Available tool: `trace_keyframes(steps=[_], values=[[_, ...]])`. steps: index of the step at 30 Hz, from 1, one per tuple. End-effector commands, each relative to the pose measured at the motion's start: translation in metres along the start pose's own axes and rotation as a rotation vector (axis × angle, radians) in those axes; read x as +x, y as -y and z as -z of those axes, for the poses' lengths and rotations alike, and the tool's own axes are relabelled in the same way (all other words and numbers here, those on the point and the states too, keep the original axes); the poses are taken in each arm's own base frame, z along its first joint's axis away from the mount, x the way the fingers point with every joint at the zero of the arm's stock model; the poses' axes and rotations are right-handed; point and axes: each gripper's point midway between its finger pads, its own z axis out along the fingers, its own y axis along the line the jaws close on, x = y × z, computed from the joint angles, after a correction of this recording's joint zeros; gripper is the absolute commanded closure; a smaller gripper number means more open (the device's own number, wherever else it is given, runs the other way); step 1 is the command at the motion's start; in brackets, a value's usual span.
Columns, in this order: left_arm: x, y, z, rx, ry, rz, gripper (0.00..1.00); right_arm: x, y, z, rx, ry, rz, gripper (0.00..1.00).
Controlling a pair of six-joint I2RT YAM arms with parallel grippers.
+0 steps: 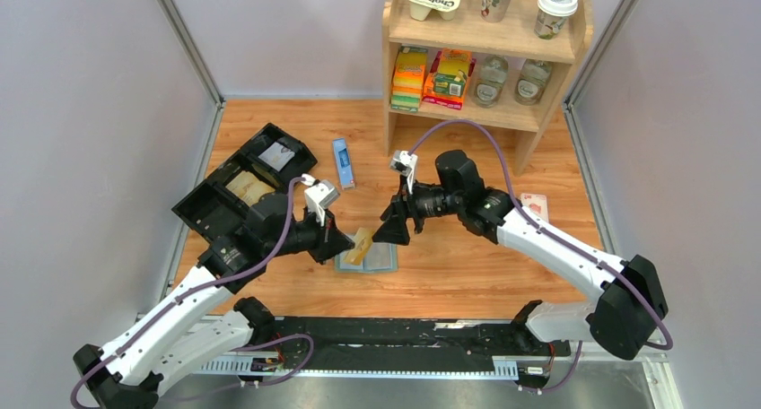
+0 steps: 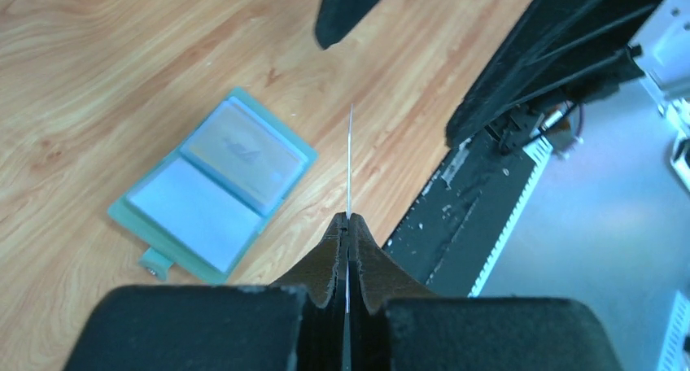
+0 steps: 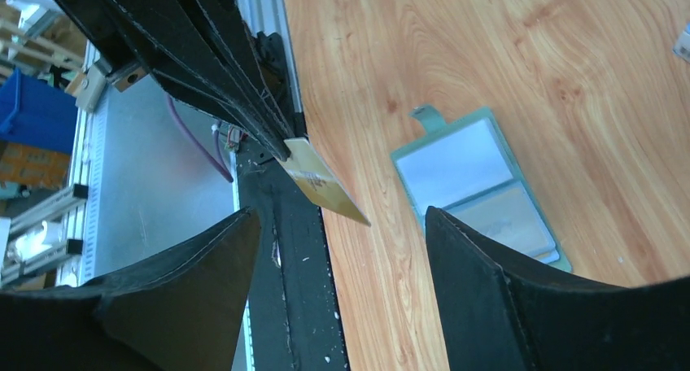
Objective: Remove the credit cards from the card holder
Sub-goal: Place the credit card in the storage box.
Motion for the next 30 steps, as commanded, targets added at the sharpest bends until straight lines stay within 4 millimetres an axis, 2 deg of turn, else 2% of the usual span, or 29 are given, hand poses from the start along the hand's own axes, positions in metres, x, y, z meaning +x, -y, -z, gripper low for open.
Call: trace_keyframes(steps=[1,4,8,12,13,14,15,17,18,21,23,24,25,29,30], values=[[-0.006,0.03,0.009,0.176,-0.048,-0.152,1.0,-0.015,-0.028,0.001,-0.109,0.005,0.145,0.24],[-0.013,0.042,0.009,0.236,-0.063,-0.173,1.0,-0.012,-0.039,-0.004,-0.171,-0.024,0.158,0.31],[-0.016,0.044,0.007,0.255,-0.08,-0.194,1.0,-0.004,-0.05,-0.011,-0.24,-0.064,0.158,0.54],[-0.022,0.046,0.008,0.255,-0.065,-0.205,1.0,0.002,-0.054,-0.012,-0.271,-0.099,0.142,0.81],[-0.024,0.046,0.009,0.255,-0.057,-0.208,1.0,0.004,-0.052,-0.012,-0.267,-0.103,0.136,0.96],[-0.024,0.045,0.009,0.243,-0.054,-0.201,1.0,0.005,-0.052,-0.012,-0.261,-0.102,0.13,1.0],[-0.026,0.045,0.01,0.237,-0.045,-0.202,1.0,0.005,-0.052,-0.012,-0.258,-0.099,0.123,1.0],[-0.03,0.04,0.01,0.201,-0.017,-0.192,0.88,0.003,-0.049,-0.012,-0.246,-0.087,0.103,1.0],[-0.035,0.037,0.009,0.176,0.008,-0.177,0.72,0.001,-0.046,-0.012,-0.233,-0.075,0.085,1.0],[-0.043,0.027,0.009,0.102,0.089,-0.137,0.59,-0.008,-0.034,-0.012,-0.186,-0.022,0.02,1.0],[-0.051,0.015,0.011,0.029,0.159,-0.097,0.52,-0.014,-0.027,-0.011,-0.158,0.015,-0.025,1.0],[-0.059,0.016,0.016,0.016,0.21,-0.07,0.51,-0.014,-0.021,-0.01,-0.138,0.031,-0.061,1.0],[-0.061,0.004,0.016,-0.044,0.243,-0.044,0.46,-0.019,-0.017,-0.01,-0.121,0.058,-0.079,1.0],[-0.074,-0.003,0.022,-0.069,0.414,0.114,0.38,-0.036,0.001,-0.001,-0.079,0.188,-0.182,1.0],[-0.068,-0.006,0.021,-0.072,0.427,0.134,0.37,-0.039,0.004,0.003,-0.074,0.22,-0.209,1.0]])
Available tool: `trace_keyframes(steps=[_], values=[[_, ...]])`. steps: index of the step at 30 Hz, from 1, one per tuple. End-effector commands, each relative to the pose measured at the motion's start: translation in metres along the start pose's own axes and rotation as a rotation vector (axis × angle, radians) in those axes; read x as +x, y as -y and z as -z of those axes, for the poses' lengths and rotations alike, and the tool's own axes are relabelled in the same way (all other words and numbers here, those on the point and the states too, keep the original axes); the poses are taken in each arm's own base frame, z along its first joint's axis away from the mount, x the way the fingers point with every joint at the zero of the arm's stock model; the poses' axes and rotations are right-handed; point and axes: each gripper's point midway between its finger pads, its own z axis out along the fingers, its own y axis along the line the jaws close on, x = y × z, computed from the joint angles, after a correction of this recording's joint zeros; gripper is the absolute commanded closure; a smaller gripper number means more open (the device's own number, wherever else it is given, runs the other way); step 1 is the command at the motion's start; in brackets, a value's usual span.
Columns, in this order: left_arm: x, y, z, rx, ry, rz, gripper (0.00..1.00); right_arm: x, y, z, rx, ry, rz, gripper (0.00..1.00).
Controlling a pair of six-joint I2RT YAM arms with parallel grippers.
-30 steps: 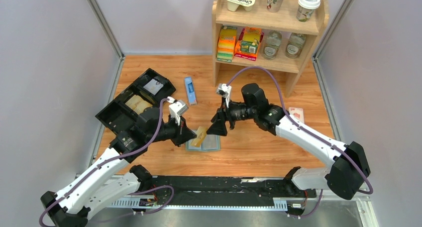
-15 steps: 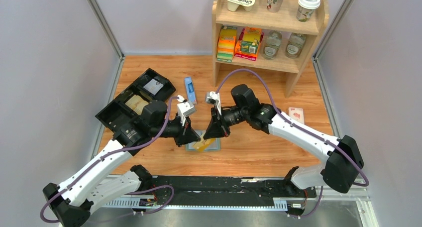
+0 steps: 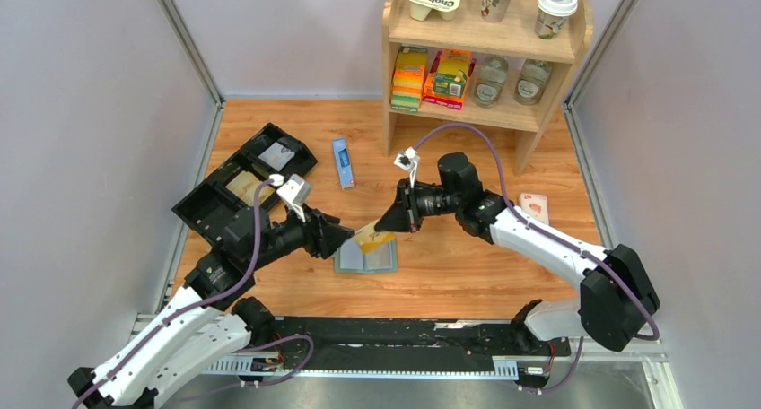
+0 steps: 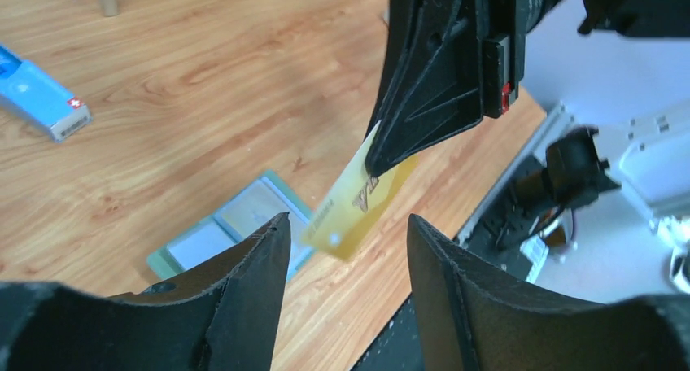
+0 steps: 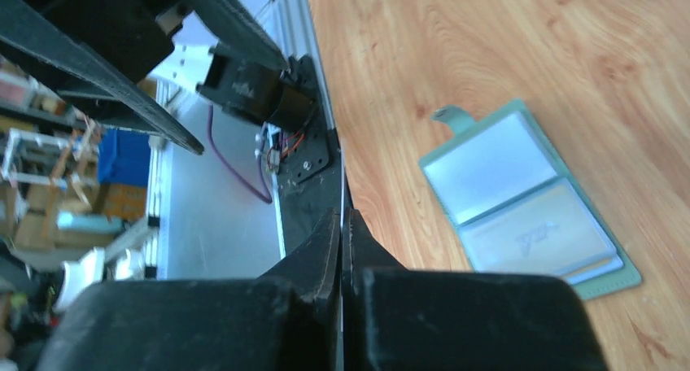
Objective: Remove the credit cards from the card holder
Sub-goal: Place the credit card in the storage box.
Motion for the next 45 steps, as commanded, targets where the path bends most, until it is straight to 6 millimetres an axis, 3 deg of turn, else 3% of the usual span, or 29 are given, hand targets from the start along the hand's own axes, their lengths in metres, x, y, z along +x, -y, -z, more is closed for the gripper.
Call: trace_keyframes(steps=[1,10,11,19,21,28,30,34,35,36,39,42,45], values=[[-0.035,-0.01,-0.001,-0.065,0.248,0.186,0.33,-0.048,-0.001,0.017,0.008,0.247,-0.086,1.0],[-0.019,-0.012,-0.019,0.002,0.306,0.373,0.33,-0.064,-0.013,0.032,-0.068,0.401,-0.193,1.0],[-0.025,-0.008,-0.019,0.031,0.331,0.391,0.33,-0.064,-0.013,0.032,-0.076,0.411,-0.206,1.0],[-0.021,-0.004,-0.035,0.084,0.327,0.456,0.38,-0.068,-0.021,0.032,-0.146,0.438,-0.25,1.0],[-0.022,-0.003,-0.036,0.1,0.331,0.461,0.44,-0.067,-0.02,0.031,-0.152,0.434,-0.26,1.0],[-0.025,0.002,-0.036,0.132,0.346,0.462,0.99,-0.062,-0.014,0.027,-0.156,0.421,-0.28,0.97],[-0.026,0.0,-0.035,0.121,0.353,0.449,1.0,-0.059,-0.008,0.026,-0.134,0.414,-0.293,0.88],[-0.025,-0.012,-0.026,0.034,0.361,0.407,1.0,-0.052,0.01,0.03,-0.046,0.398,-0.309,0.5],[-0.016,-0.024,-0.026,-0.038,0.337,0.39,1.0,-0.048,0.017,0.031,-0.006,0.385,-0.309,0.45],[-0.023,-0.027,-0.019,-0.064,0.36,0.377,1.0,-0.047,0.019,0.034,0.026,0.377,-0.291,0.43],[-0.001,-0.068,-0.006,-0.307,0.31,0.361,1.0,-0.042,0.029,0.042,0.135,0.349,-0.237,0.3],[-0.001,-0.09,0.008,-0.422,0.32,0.345,1.0,-0.039,0.041,0.052,0.259,0.347,-0.2,0.15],[0.008,-0.113,0.019,-0.531,0.277,0.356,1.0,-0.034,0.051,0.06,0.345,0.314,-0.196,0.06]])
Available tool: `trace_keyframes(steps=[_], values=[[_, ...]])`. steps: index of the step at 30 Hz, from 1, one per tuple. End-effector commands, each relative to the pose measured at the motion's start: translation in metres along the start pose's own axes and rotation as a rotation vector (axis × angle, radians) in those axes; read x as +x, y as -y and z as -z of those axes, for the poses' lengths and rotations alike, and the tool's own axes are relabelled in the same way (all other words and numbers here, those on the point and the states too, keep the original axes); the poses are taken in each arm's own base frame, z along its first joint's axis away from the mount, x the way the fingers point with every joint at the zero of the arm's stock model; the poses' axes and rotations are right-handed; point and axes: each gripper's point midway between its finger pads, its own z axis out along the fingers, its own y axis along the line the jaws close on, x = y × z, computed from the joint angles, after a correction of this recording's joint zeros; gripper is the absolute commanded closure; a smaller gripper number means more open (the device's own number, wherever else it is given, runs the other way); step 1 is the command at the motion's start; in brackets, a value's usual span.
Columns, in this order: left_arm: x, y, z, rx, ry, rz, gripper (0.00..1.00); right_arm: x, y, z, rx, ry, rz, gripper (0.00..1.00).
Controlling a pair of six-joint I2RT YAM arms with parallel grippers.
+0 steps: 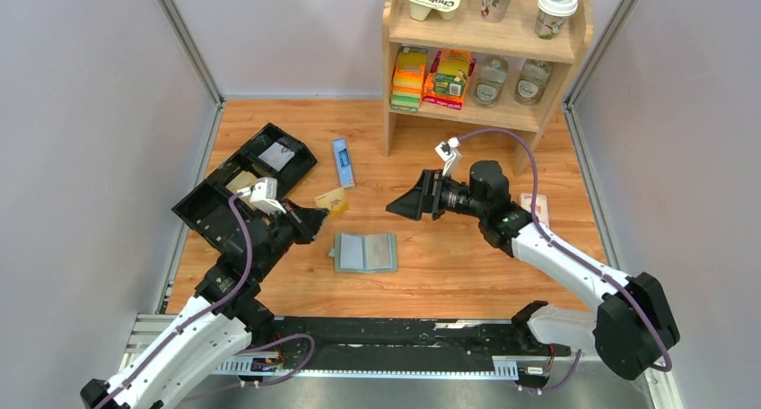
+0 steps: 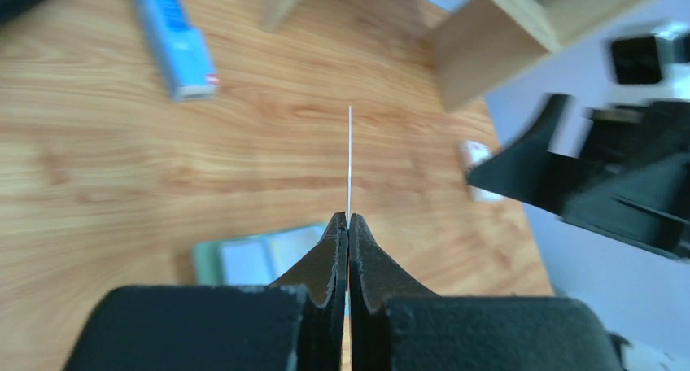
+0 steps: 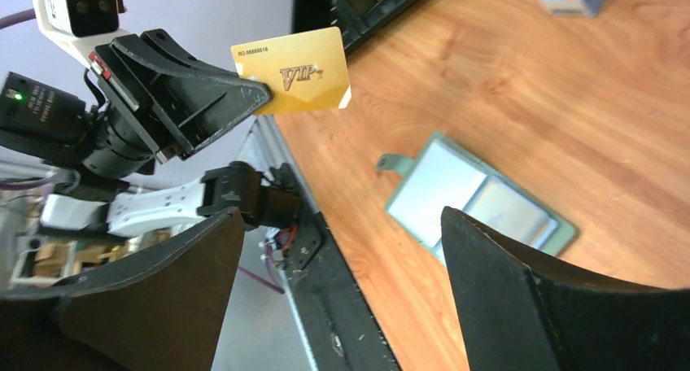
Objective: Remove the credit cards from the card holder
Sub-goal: Place the credit card in the storage box.
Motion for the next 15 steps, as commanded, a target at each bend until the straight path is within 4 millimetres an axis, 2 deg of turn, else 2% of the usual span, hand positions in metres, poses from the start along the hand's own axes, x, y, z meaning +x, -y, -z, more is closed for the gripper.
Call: trace_keyframes(steps=[1,6,9,13,14,15], values=[[-0.016,-0.049,0.007,-0.225,-0.001,-0.063,1.0,-0.012,0.017,0.014,0.166,-0.004,0.106,0.01],[-0.028,-0.092,0.004,-0.351,-0.006,-0.023,1.0,-0.01,0.031,0.021,0.231,-0.032,0.076,0.0],[-0.038,-0.107,0.007,-0.402,-0.006,-0.019,1.0,-0.008,0.041,0.025,0.303,-0.071,0.051,0.0],[-0.068,-0.13,0.014,-0.477,0.073,-0.017,1.0,-0.014,0.049,0.033,0.355,-0.026,0.007,0.0],[-0.075,-0.142,0.017,-0.518,0.096,0.0,1.0,-0.015,0.052,0.036,0.358,-0.011,0.009,0.0],[-0.081,-0.144,0.016,-0.517,0.109,0.007,1.0,-0.016,0.055,0.037,0.359,0.004,-0.001,0.0]])
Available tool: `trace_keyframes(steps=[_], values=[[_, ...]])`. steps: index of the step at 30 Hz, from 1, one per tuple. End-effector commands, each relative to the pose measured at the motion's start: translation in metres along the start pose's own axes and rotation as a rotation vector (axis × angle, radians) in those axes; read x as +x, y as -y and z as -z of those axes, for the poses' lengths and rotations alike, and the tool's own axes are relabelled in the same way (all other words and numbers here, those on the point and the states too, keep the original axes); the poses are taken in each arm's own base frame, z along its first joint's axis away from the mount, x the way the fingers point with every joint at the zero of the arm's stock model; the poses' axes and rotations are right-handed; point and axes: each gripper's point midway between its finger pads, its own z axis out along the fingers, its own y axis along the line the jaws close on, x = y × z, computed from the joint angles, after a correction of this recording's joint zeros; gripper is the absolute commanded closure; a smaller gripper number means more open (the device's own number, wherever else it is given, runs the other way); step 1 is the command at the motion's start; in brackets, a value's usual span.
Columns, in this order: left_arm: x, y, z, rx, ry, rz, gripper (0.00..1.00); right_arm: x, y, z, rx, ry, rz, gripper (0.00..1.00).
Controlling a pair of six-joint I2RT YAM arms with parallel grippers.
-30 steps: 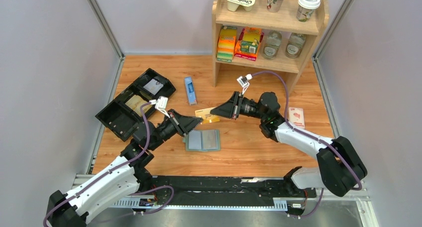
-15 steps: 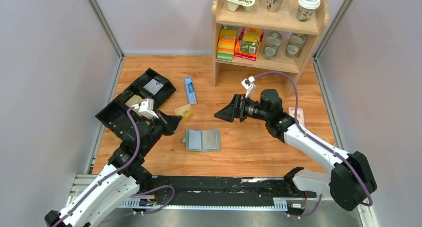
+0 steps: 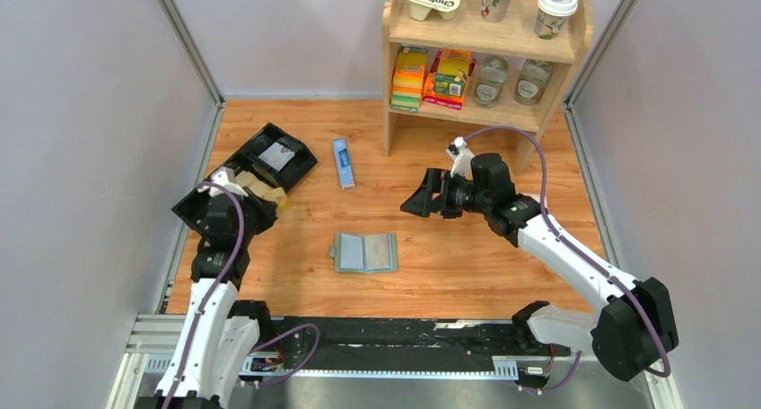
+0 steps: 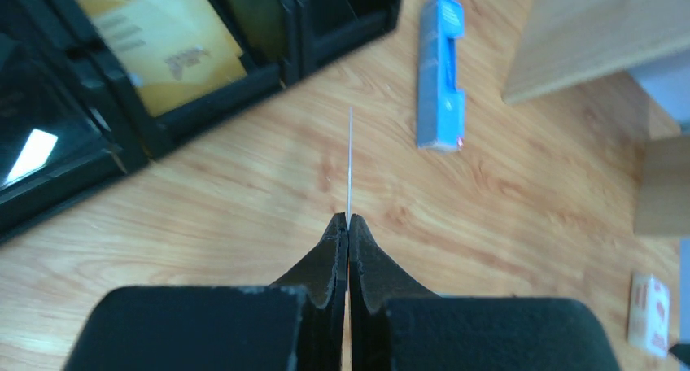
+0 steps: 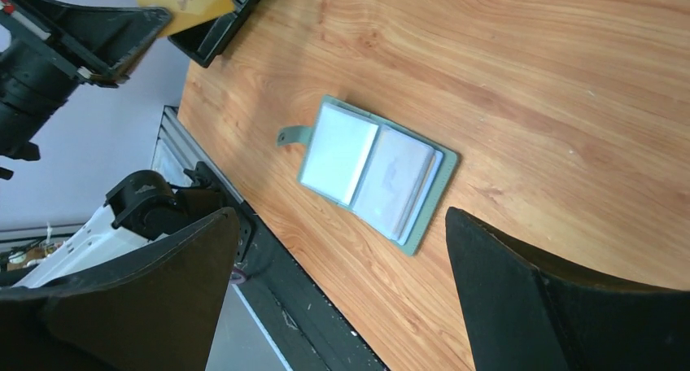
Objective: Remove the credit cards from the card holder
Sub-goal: Place the credit card in the storage box.
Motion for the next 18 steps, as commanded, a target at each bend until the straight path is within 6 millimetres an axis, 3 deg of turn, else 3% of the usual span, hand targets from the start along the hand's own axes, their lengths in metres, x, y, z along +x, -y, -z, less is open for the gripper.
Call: trace_keyframes(steps=[1,9,13,18], values=[[-0.044,-0.008,-0.003,-0.017,0.088,0.013,1.0,-0.016,0.01,0.01,0.041,0.081,-0.024,0.0],[-0.083,-0.044,-0.036,-0.154,0.155,0.118,1.0,-0.002,0.01,0.018,-0.043,0.012,-0.039,0.0],[-0.093,-0.053,-0.06,-0.201,0.14,0.135,1.0,-0.002,0.009,0.026,-0.031,0.029,0.001,0.0],[-0.088,-0.064,-0.102,-0.223,0.075,0.186,1.0,0.002,0.012,0.032,-0.006,0.019,0.018,0.0]])
